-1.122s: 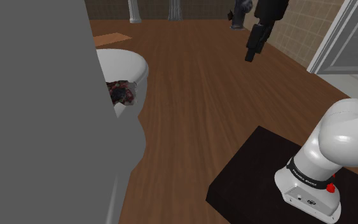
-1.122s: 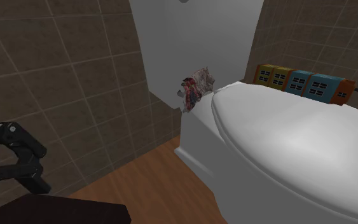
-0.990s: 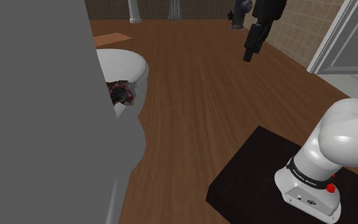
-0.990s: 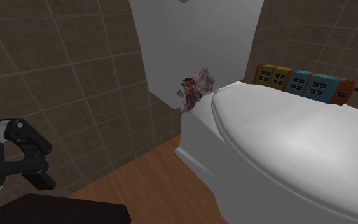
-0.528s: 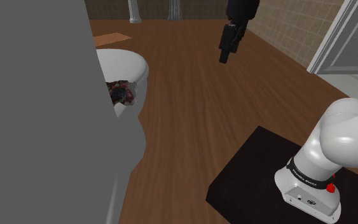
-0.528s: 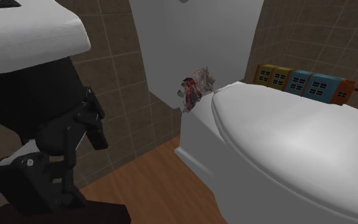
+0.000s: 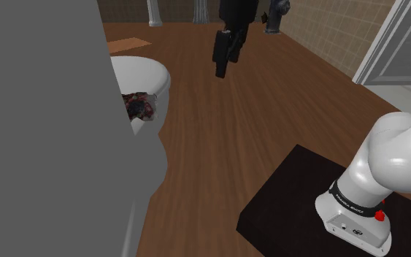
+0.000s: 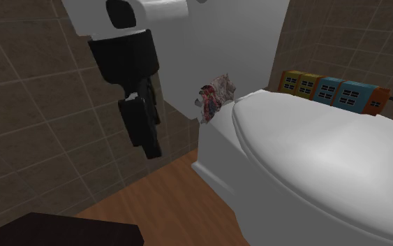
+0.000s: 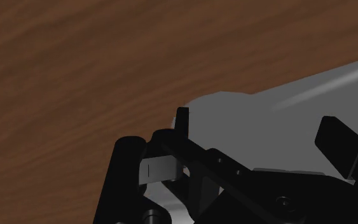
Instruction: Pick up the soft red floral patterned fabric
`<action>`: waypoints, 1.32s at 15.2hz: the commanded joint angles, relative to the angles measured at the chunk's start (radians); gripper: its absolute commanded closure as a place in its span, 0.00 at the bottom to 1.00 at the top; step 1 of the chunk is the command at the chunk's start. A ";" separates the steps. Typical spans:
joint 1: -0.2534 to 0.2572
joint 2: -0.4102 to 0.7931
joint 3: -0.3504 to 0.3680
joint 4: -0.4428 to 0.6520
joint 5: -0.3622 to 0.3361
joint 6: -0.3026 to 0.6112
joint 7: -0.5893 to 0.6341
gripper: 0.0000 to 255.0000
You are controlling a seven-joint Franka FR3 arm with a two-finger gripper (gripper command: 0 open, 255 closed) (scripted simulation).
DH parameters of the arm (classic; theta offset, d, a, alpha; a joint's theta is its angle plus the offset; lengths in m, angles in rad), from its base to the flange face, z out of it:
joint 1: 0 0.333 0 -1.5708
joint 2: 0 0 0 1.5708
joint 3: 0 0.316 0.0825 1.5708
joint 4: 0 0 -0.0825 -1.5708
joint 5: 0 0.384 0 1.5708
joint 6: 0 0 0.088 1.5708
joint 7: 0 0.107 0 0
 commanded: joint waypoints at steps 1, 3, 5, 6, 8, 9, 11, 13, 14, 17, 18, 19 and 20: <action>0.006 0.052 0.033 0.045 -0.014 0.015 0.017 0.00; 0.013 0.108 0.071 0.099 -0.033 0.023 0.043 0.00; 0.021 0.167 0.110 0.158 -0.059 0.027 0.070 0.00; 0.025 0.198 0.130 0.188 -0.074 0.028 0.084 0.00; 0.036 0.263 0.169 0.253 -0.109 0.027 0.115 0.00; 0.043 0.297 0.188 0.287 -0.130 0.024 0.131 0.00; 0.060 0.368 0.226 0.359 -0.177 0.015 0.164 0.00; 0.083 0.444 0.263 0.438 -0.232 0.000 0.198 0.00; 0.099 0.484 0.279 0.480 -0.262 -0.010 0.215 0.00; 0.099 0.477 0.275 0.445 -0.259 0.019 0.217 0.00; 0.099 0.473 0.274 0.428 -0.257 0.033 0.218 0.00; 0.098 0.470 0.272 0.410 -0.255 0.048 0.218 0.00; 0.097 0.466 0.271 0.393 -0.253 0.062 0.219 0.00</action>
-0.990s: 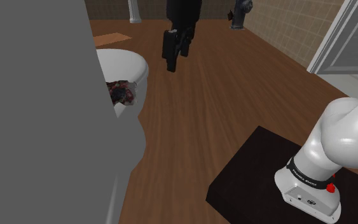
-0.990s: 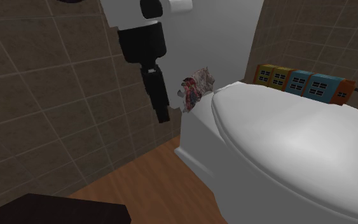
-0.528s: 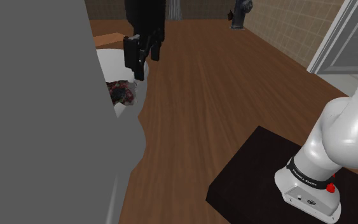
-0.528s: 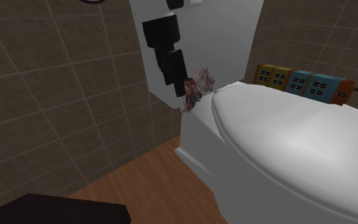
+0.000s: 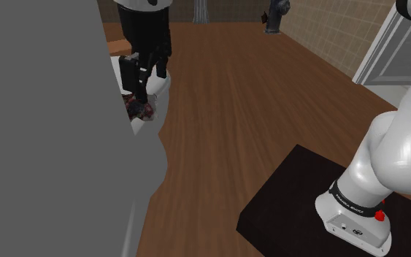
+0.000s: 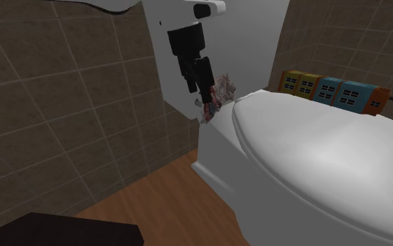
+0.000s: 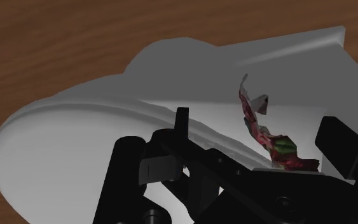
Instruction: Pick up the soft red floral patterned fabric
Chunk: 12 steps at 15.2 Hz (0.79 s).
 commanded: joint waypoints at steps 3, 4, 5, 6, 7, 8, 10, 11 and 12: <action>0.001 -0.008 0.001 -0.065 0.007 0.052 0.005 0.00; 0.002 -0.008 0.001 -0.065 0.007 0.052 0.005 0.00; 0.003 -0.006 0.002 -0.062 0.005 0.051 0.007 1.00; 0.004 -0.009 0.003 -0.063 0.007 0.050 0.008 1.00; 0.003 -0.009 0.002 -0.067 0.007 0.054 0.009 1.00; 0.003 -0.010 0.003 -0.068 0.007 0.053 0.009 1.00; 0.003 -0.011 0.002 -0.069 0.008 0.053 0.008 1.00; 0.003 -0.011 0.002 -0.069 0.008 0.054 0.008 1.00; 0.003 -0.012 0.002 -0.070 0.008 0.054 0.008 1.00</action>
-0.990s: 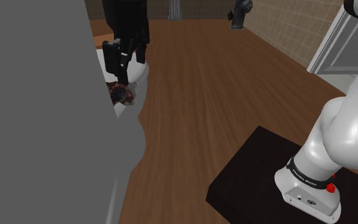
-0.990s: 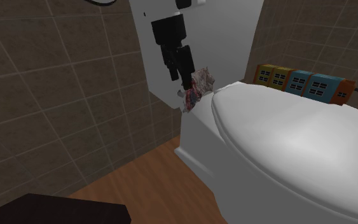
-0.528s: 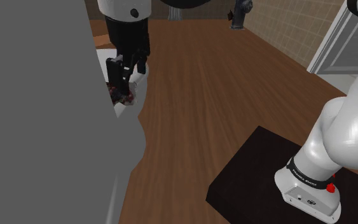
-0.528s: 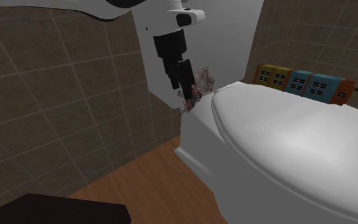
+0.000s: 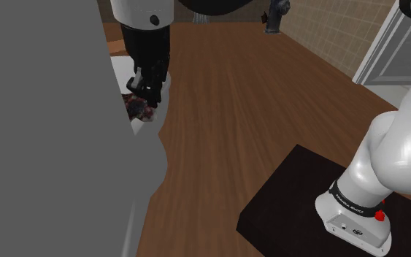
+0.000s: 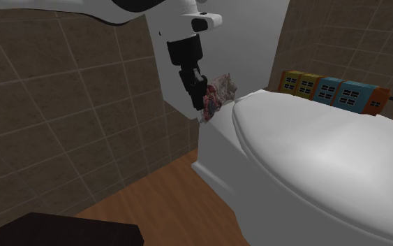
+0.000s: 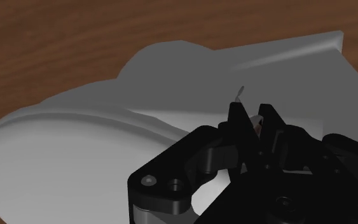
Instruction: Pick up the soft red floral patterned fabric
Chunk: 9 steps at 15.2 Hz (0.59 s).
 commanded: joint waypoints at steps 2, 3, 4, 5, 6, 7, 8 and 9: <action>-0.002 0.005 -0.002 0.004 -0.001 -0.002 -0.003 1.00; -0.001 0.007 -0.001 0.020 -0.002 -0.016 -0.004 1.00; 0.000 0.010 0.000 0.036 -0.004 -0.030 -0.006 1.00; 0.001 0.013 0.001 0.053 -0.005 -0.044 -0.007 1.00; 0.002 0.017 0.002 0.070 -0.007 -0.058 -0.008 1.00; 0.003 0.021 0.002 0.088 -0.009 -0.073 -0.009 1.00; 0.004 0.025 0.003 0.106 -0.011 -0.087 -0.009 1.00; 0.005 0.029 0.005 0.124 -0.013 -0.102 -0.010 1.00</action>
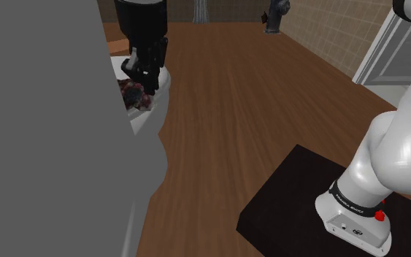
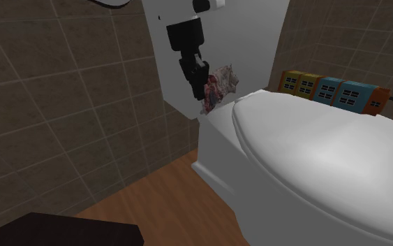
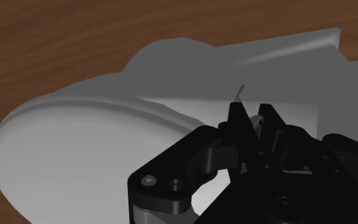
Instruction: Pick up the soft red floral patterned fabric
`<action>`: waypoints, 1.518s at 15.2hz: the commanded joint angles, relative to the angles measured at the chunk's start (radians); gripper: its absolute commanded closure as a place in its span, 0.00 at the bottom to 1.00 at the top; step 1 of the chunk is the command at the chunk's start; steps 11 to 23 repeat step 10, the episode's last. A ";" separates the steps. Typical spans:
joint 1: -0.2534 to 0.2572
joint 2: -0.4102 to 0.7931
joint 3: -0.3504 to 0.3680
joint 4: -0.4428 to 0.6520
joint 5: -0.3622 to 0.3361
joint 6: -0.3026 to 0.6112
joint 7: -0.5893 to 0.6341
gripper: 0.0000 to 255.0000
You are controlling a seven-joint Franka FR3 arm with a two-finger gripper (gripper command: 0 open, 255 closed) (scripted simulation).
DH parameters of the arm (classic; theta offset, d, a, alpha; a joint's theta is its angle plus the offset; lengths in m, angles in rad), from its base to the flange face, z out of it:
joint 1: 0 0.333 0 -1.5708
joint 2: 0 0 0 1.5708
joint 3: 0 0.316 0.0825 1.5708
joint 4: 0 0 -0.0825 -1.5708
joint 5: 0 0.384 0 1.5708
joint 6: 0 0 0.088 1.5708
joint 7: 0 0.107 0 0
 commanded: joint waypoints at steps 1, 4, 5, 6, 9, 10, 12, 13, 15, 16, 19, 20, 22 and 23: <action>0.003 0.009 0.002 0.036 -0.005 -0.029 -0.001 1.00; 0.008 0.026 0.006 0.095 -0.014 -0.075 -0.003 1.00; 0.011 0.032 0.007 0.116 -0.018 -0.091 -0.003 1.00; 0.014 0.039 0.009 0.137 -0.022 -0.107 -0.003 1.00; 0.020 0.055 0.012 0.186 -0.033 -0.142 -0.002 1.00; 0.020 0.055 0.012 0.186 -0.033 -0.142 -0.003 1.00; 0.020 0.055 0.012 0.186 -0.033 -0.142 -0.003 1.00; 0.020 0.055 0.012 0.186 -0.033 -0.142 -0.003 1.00; 0.020 0.055 0.012 0.186 -0.033 -0.142 -0.003 1.00; 0.020 0.055 0.012 0.186 -0.033 -0.142 -0.003 1.00; 0.020 0.055 0.012 0.186 -0.033 -0.142 -0.003 1.00; 0.020 0.055 0.012 0.186 -0.033 -0.142 -0.003 1.00; 0.020 0.055 0.012 0.186 -0.033 -0.142 -0.003 1.00; 0.020 0.055 0.012 0.186 -0.033 -0.142 -0.003 1.00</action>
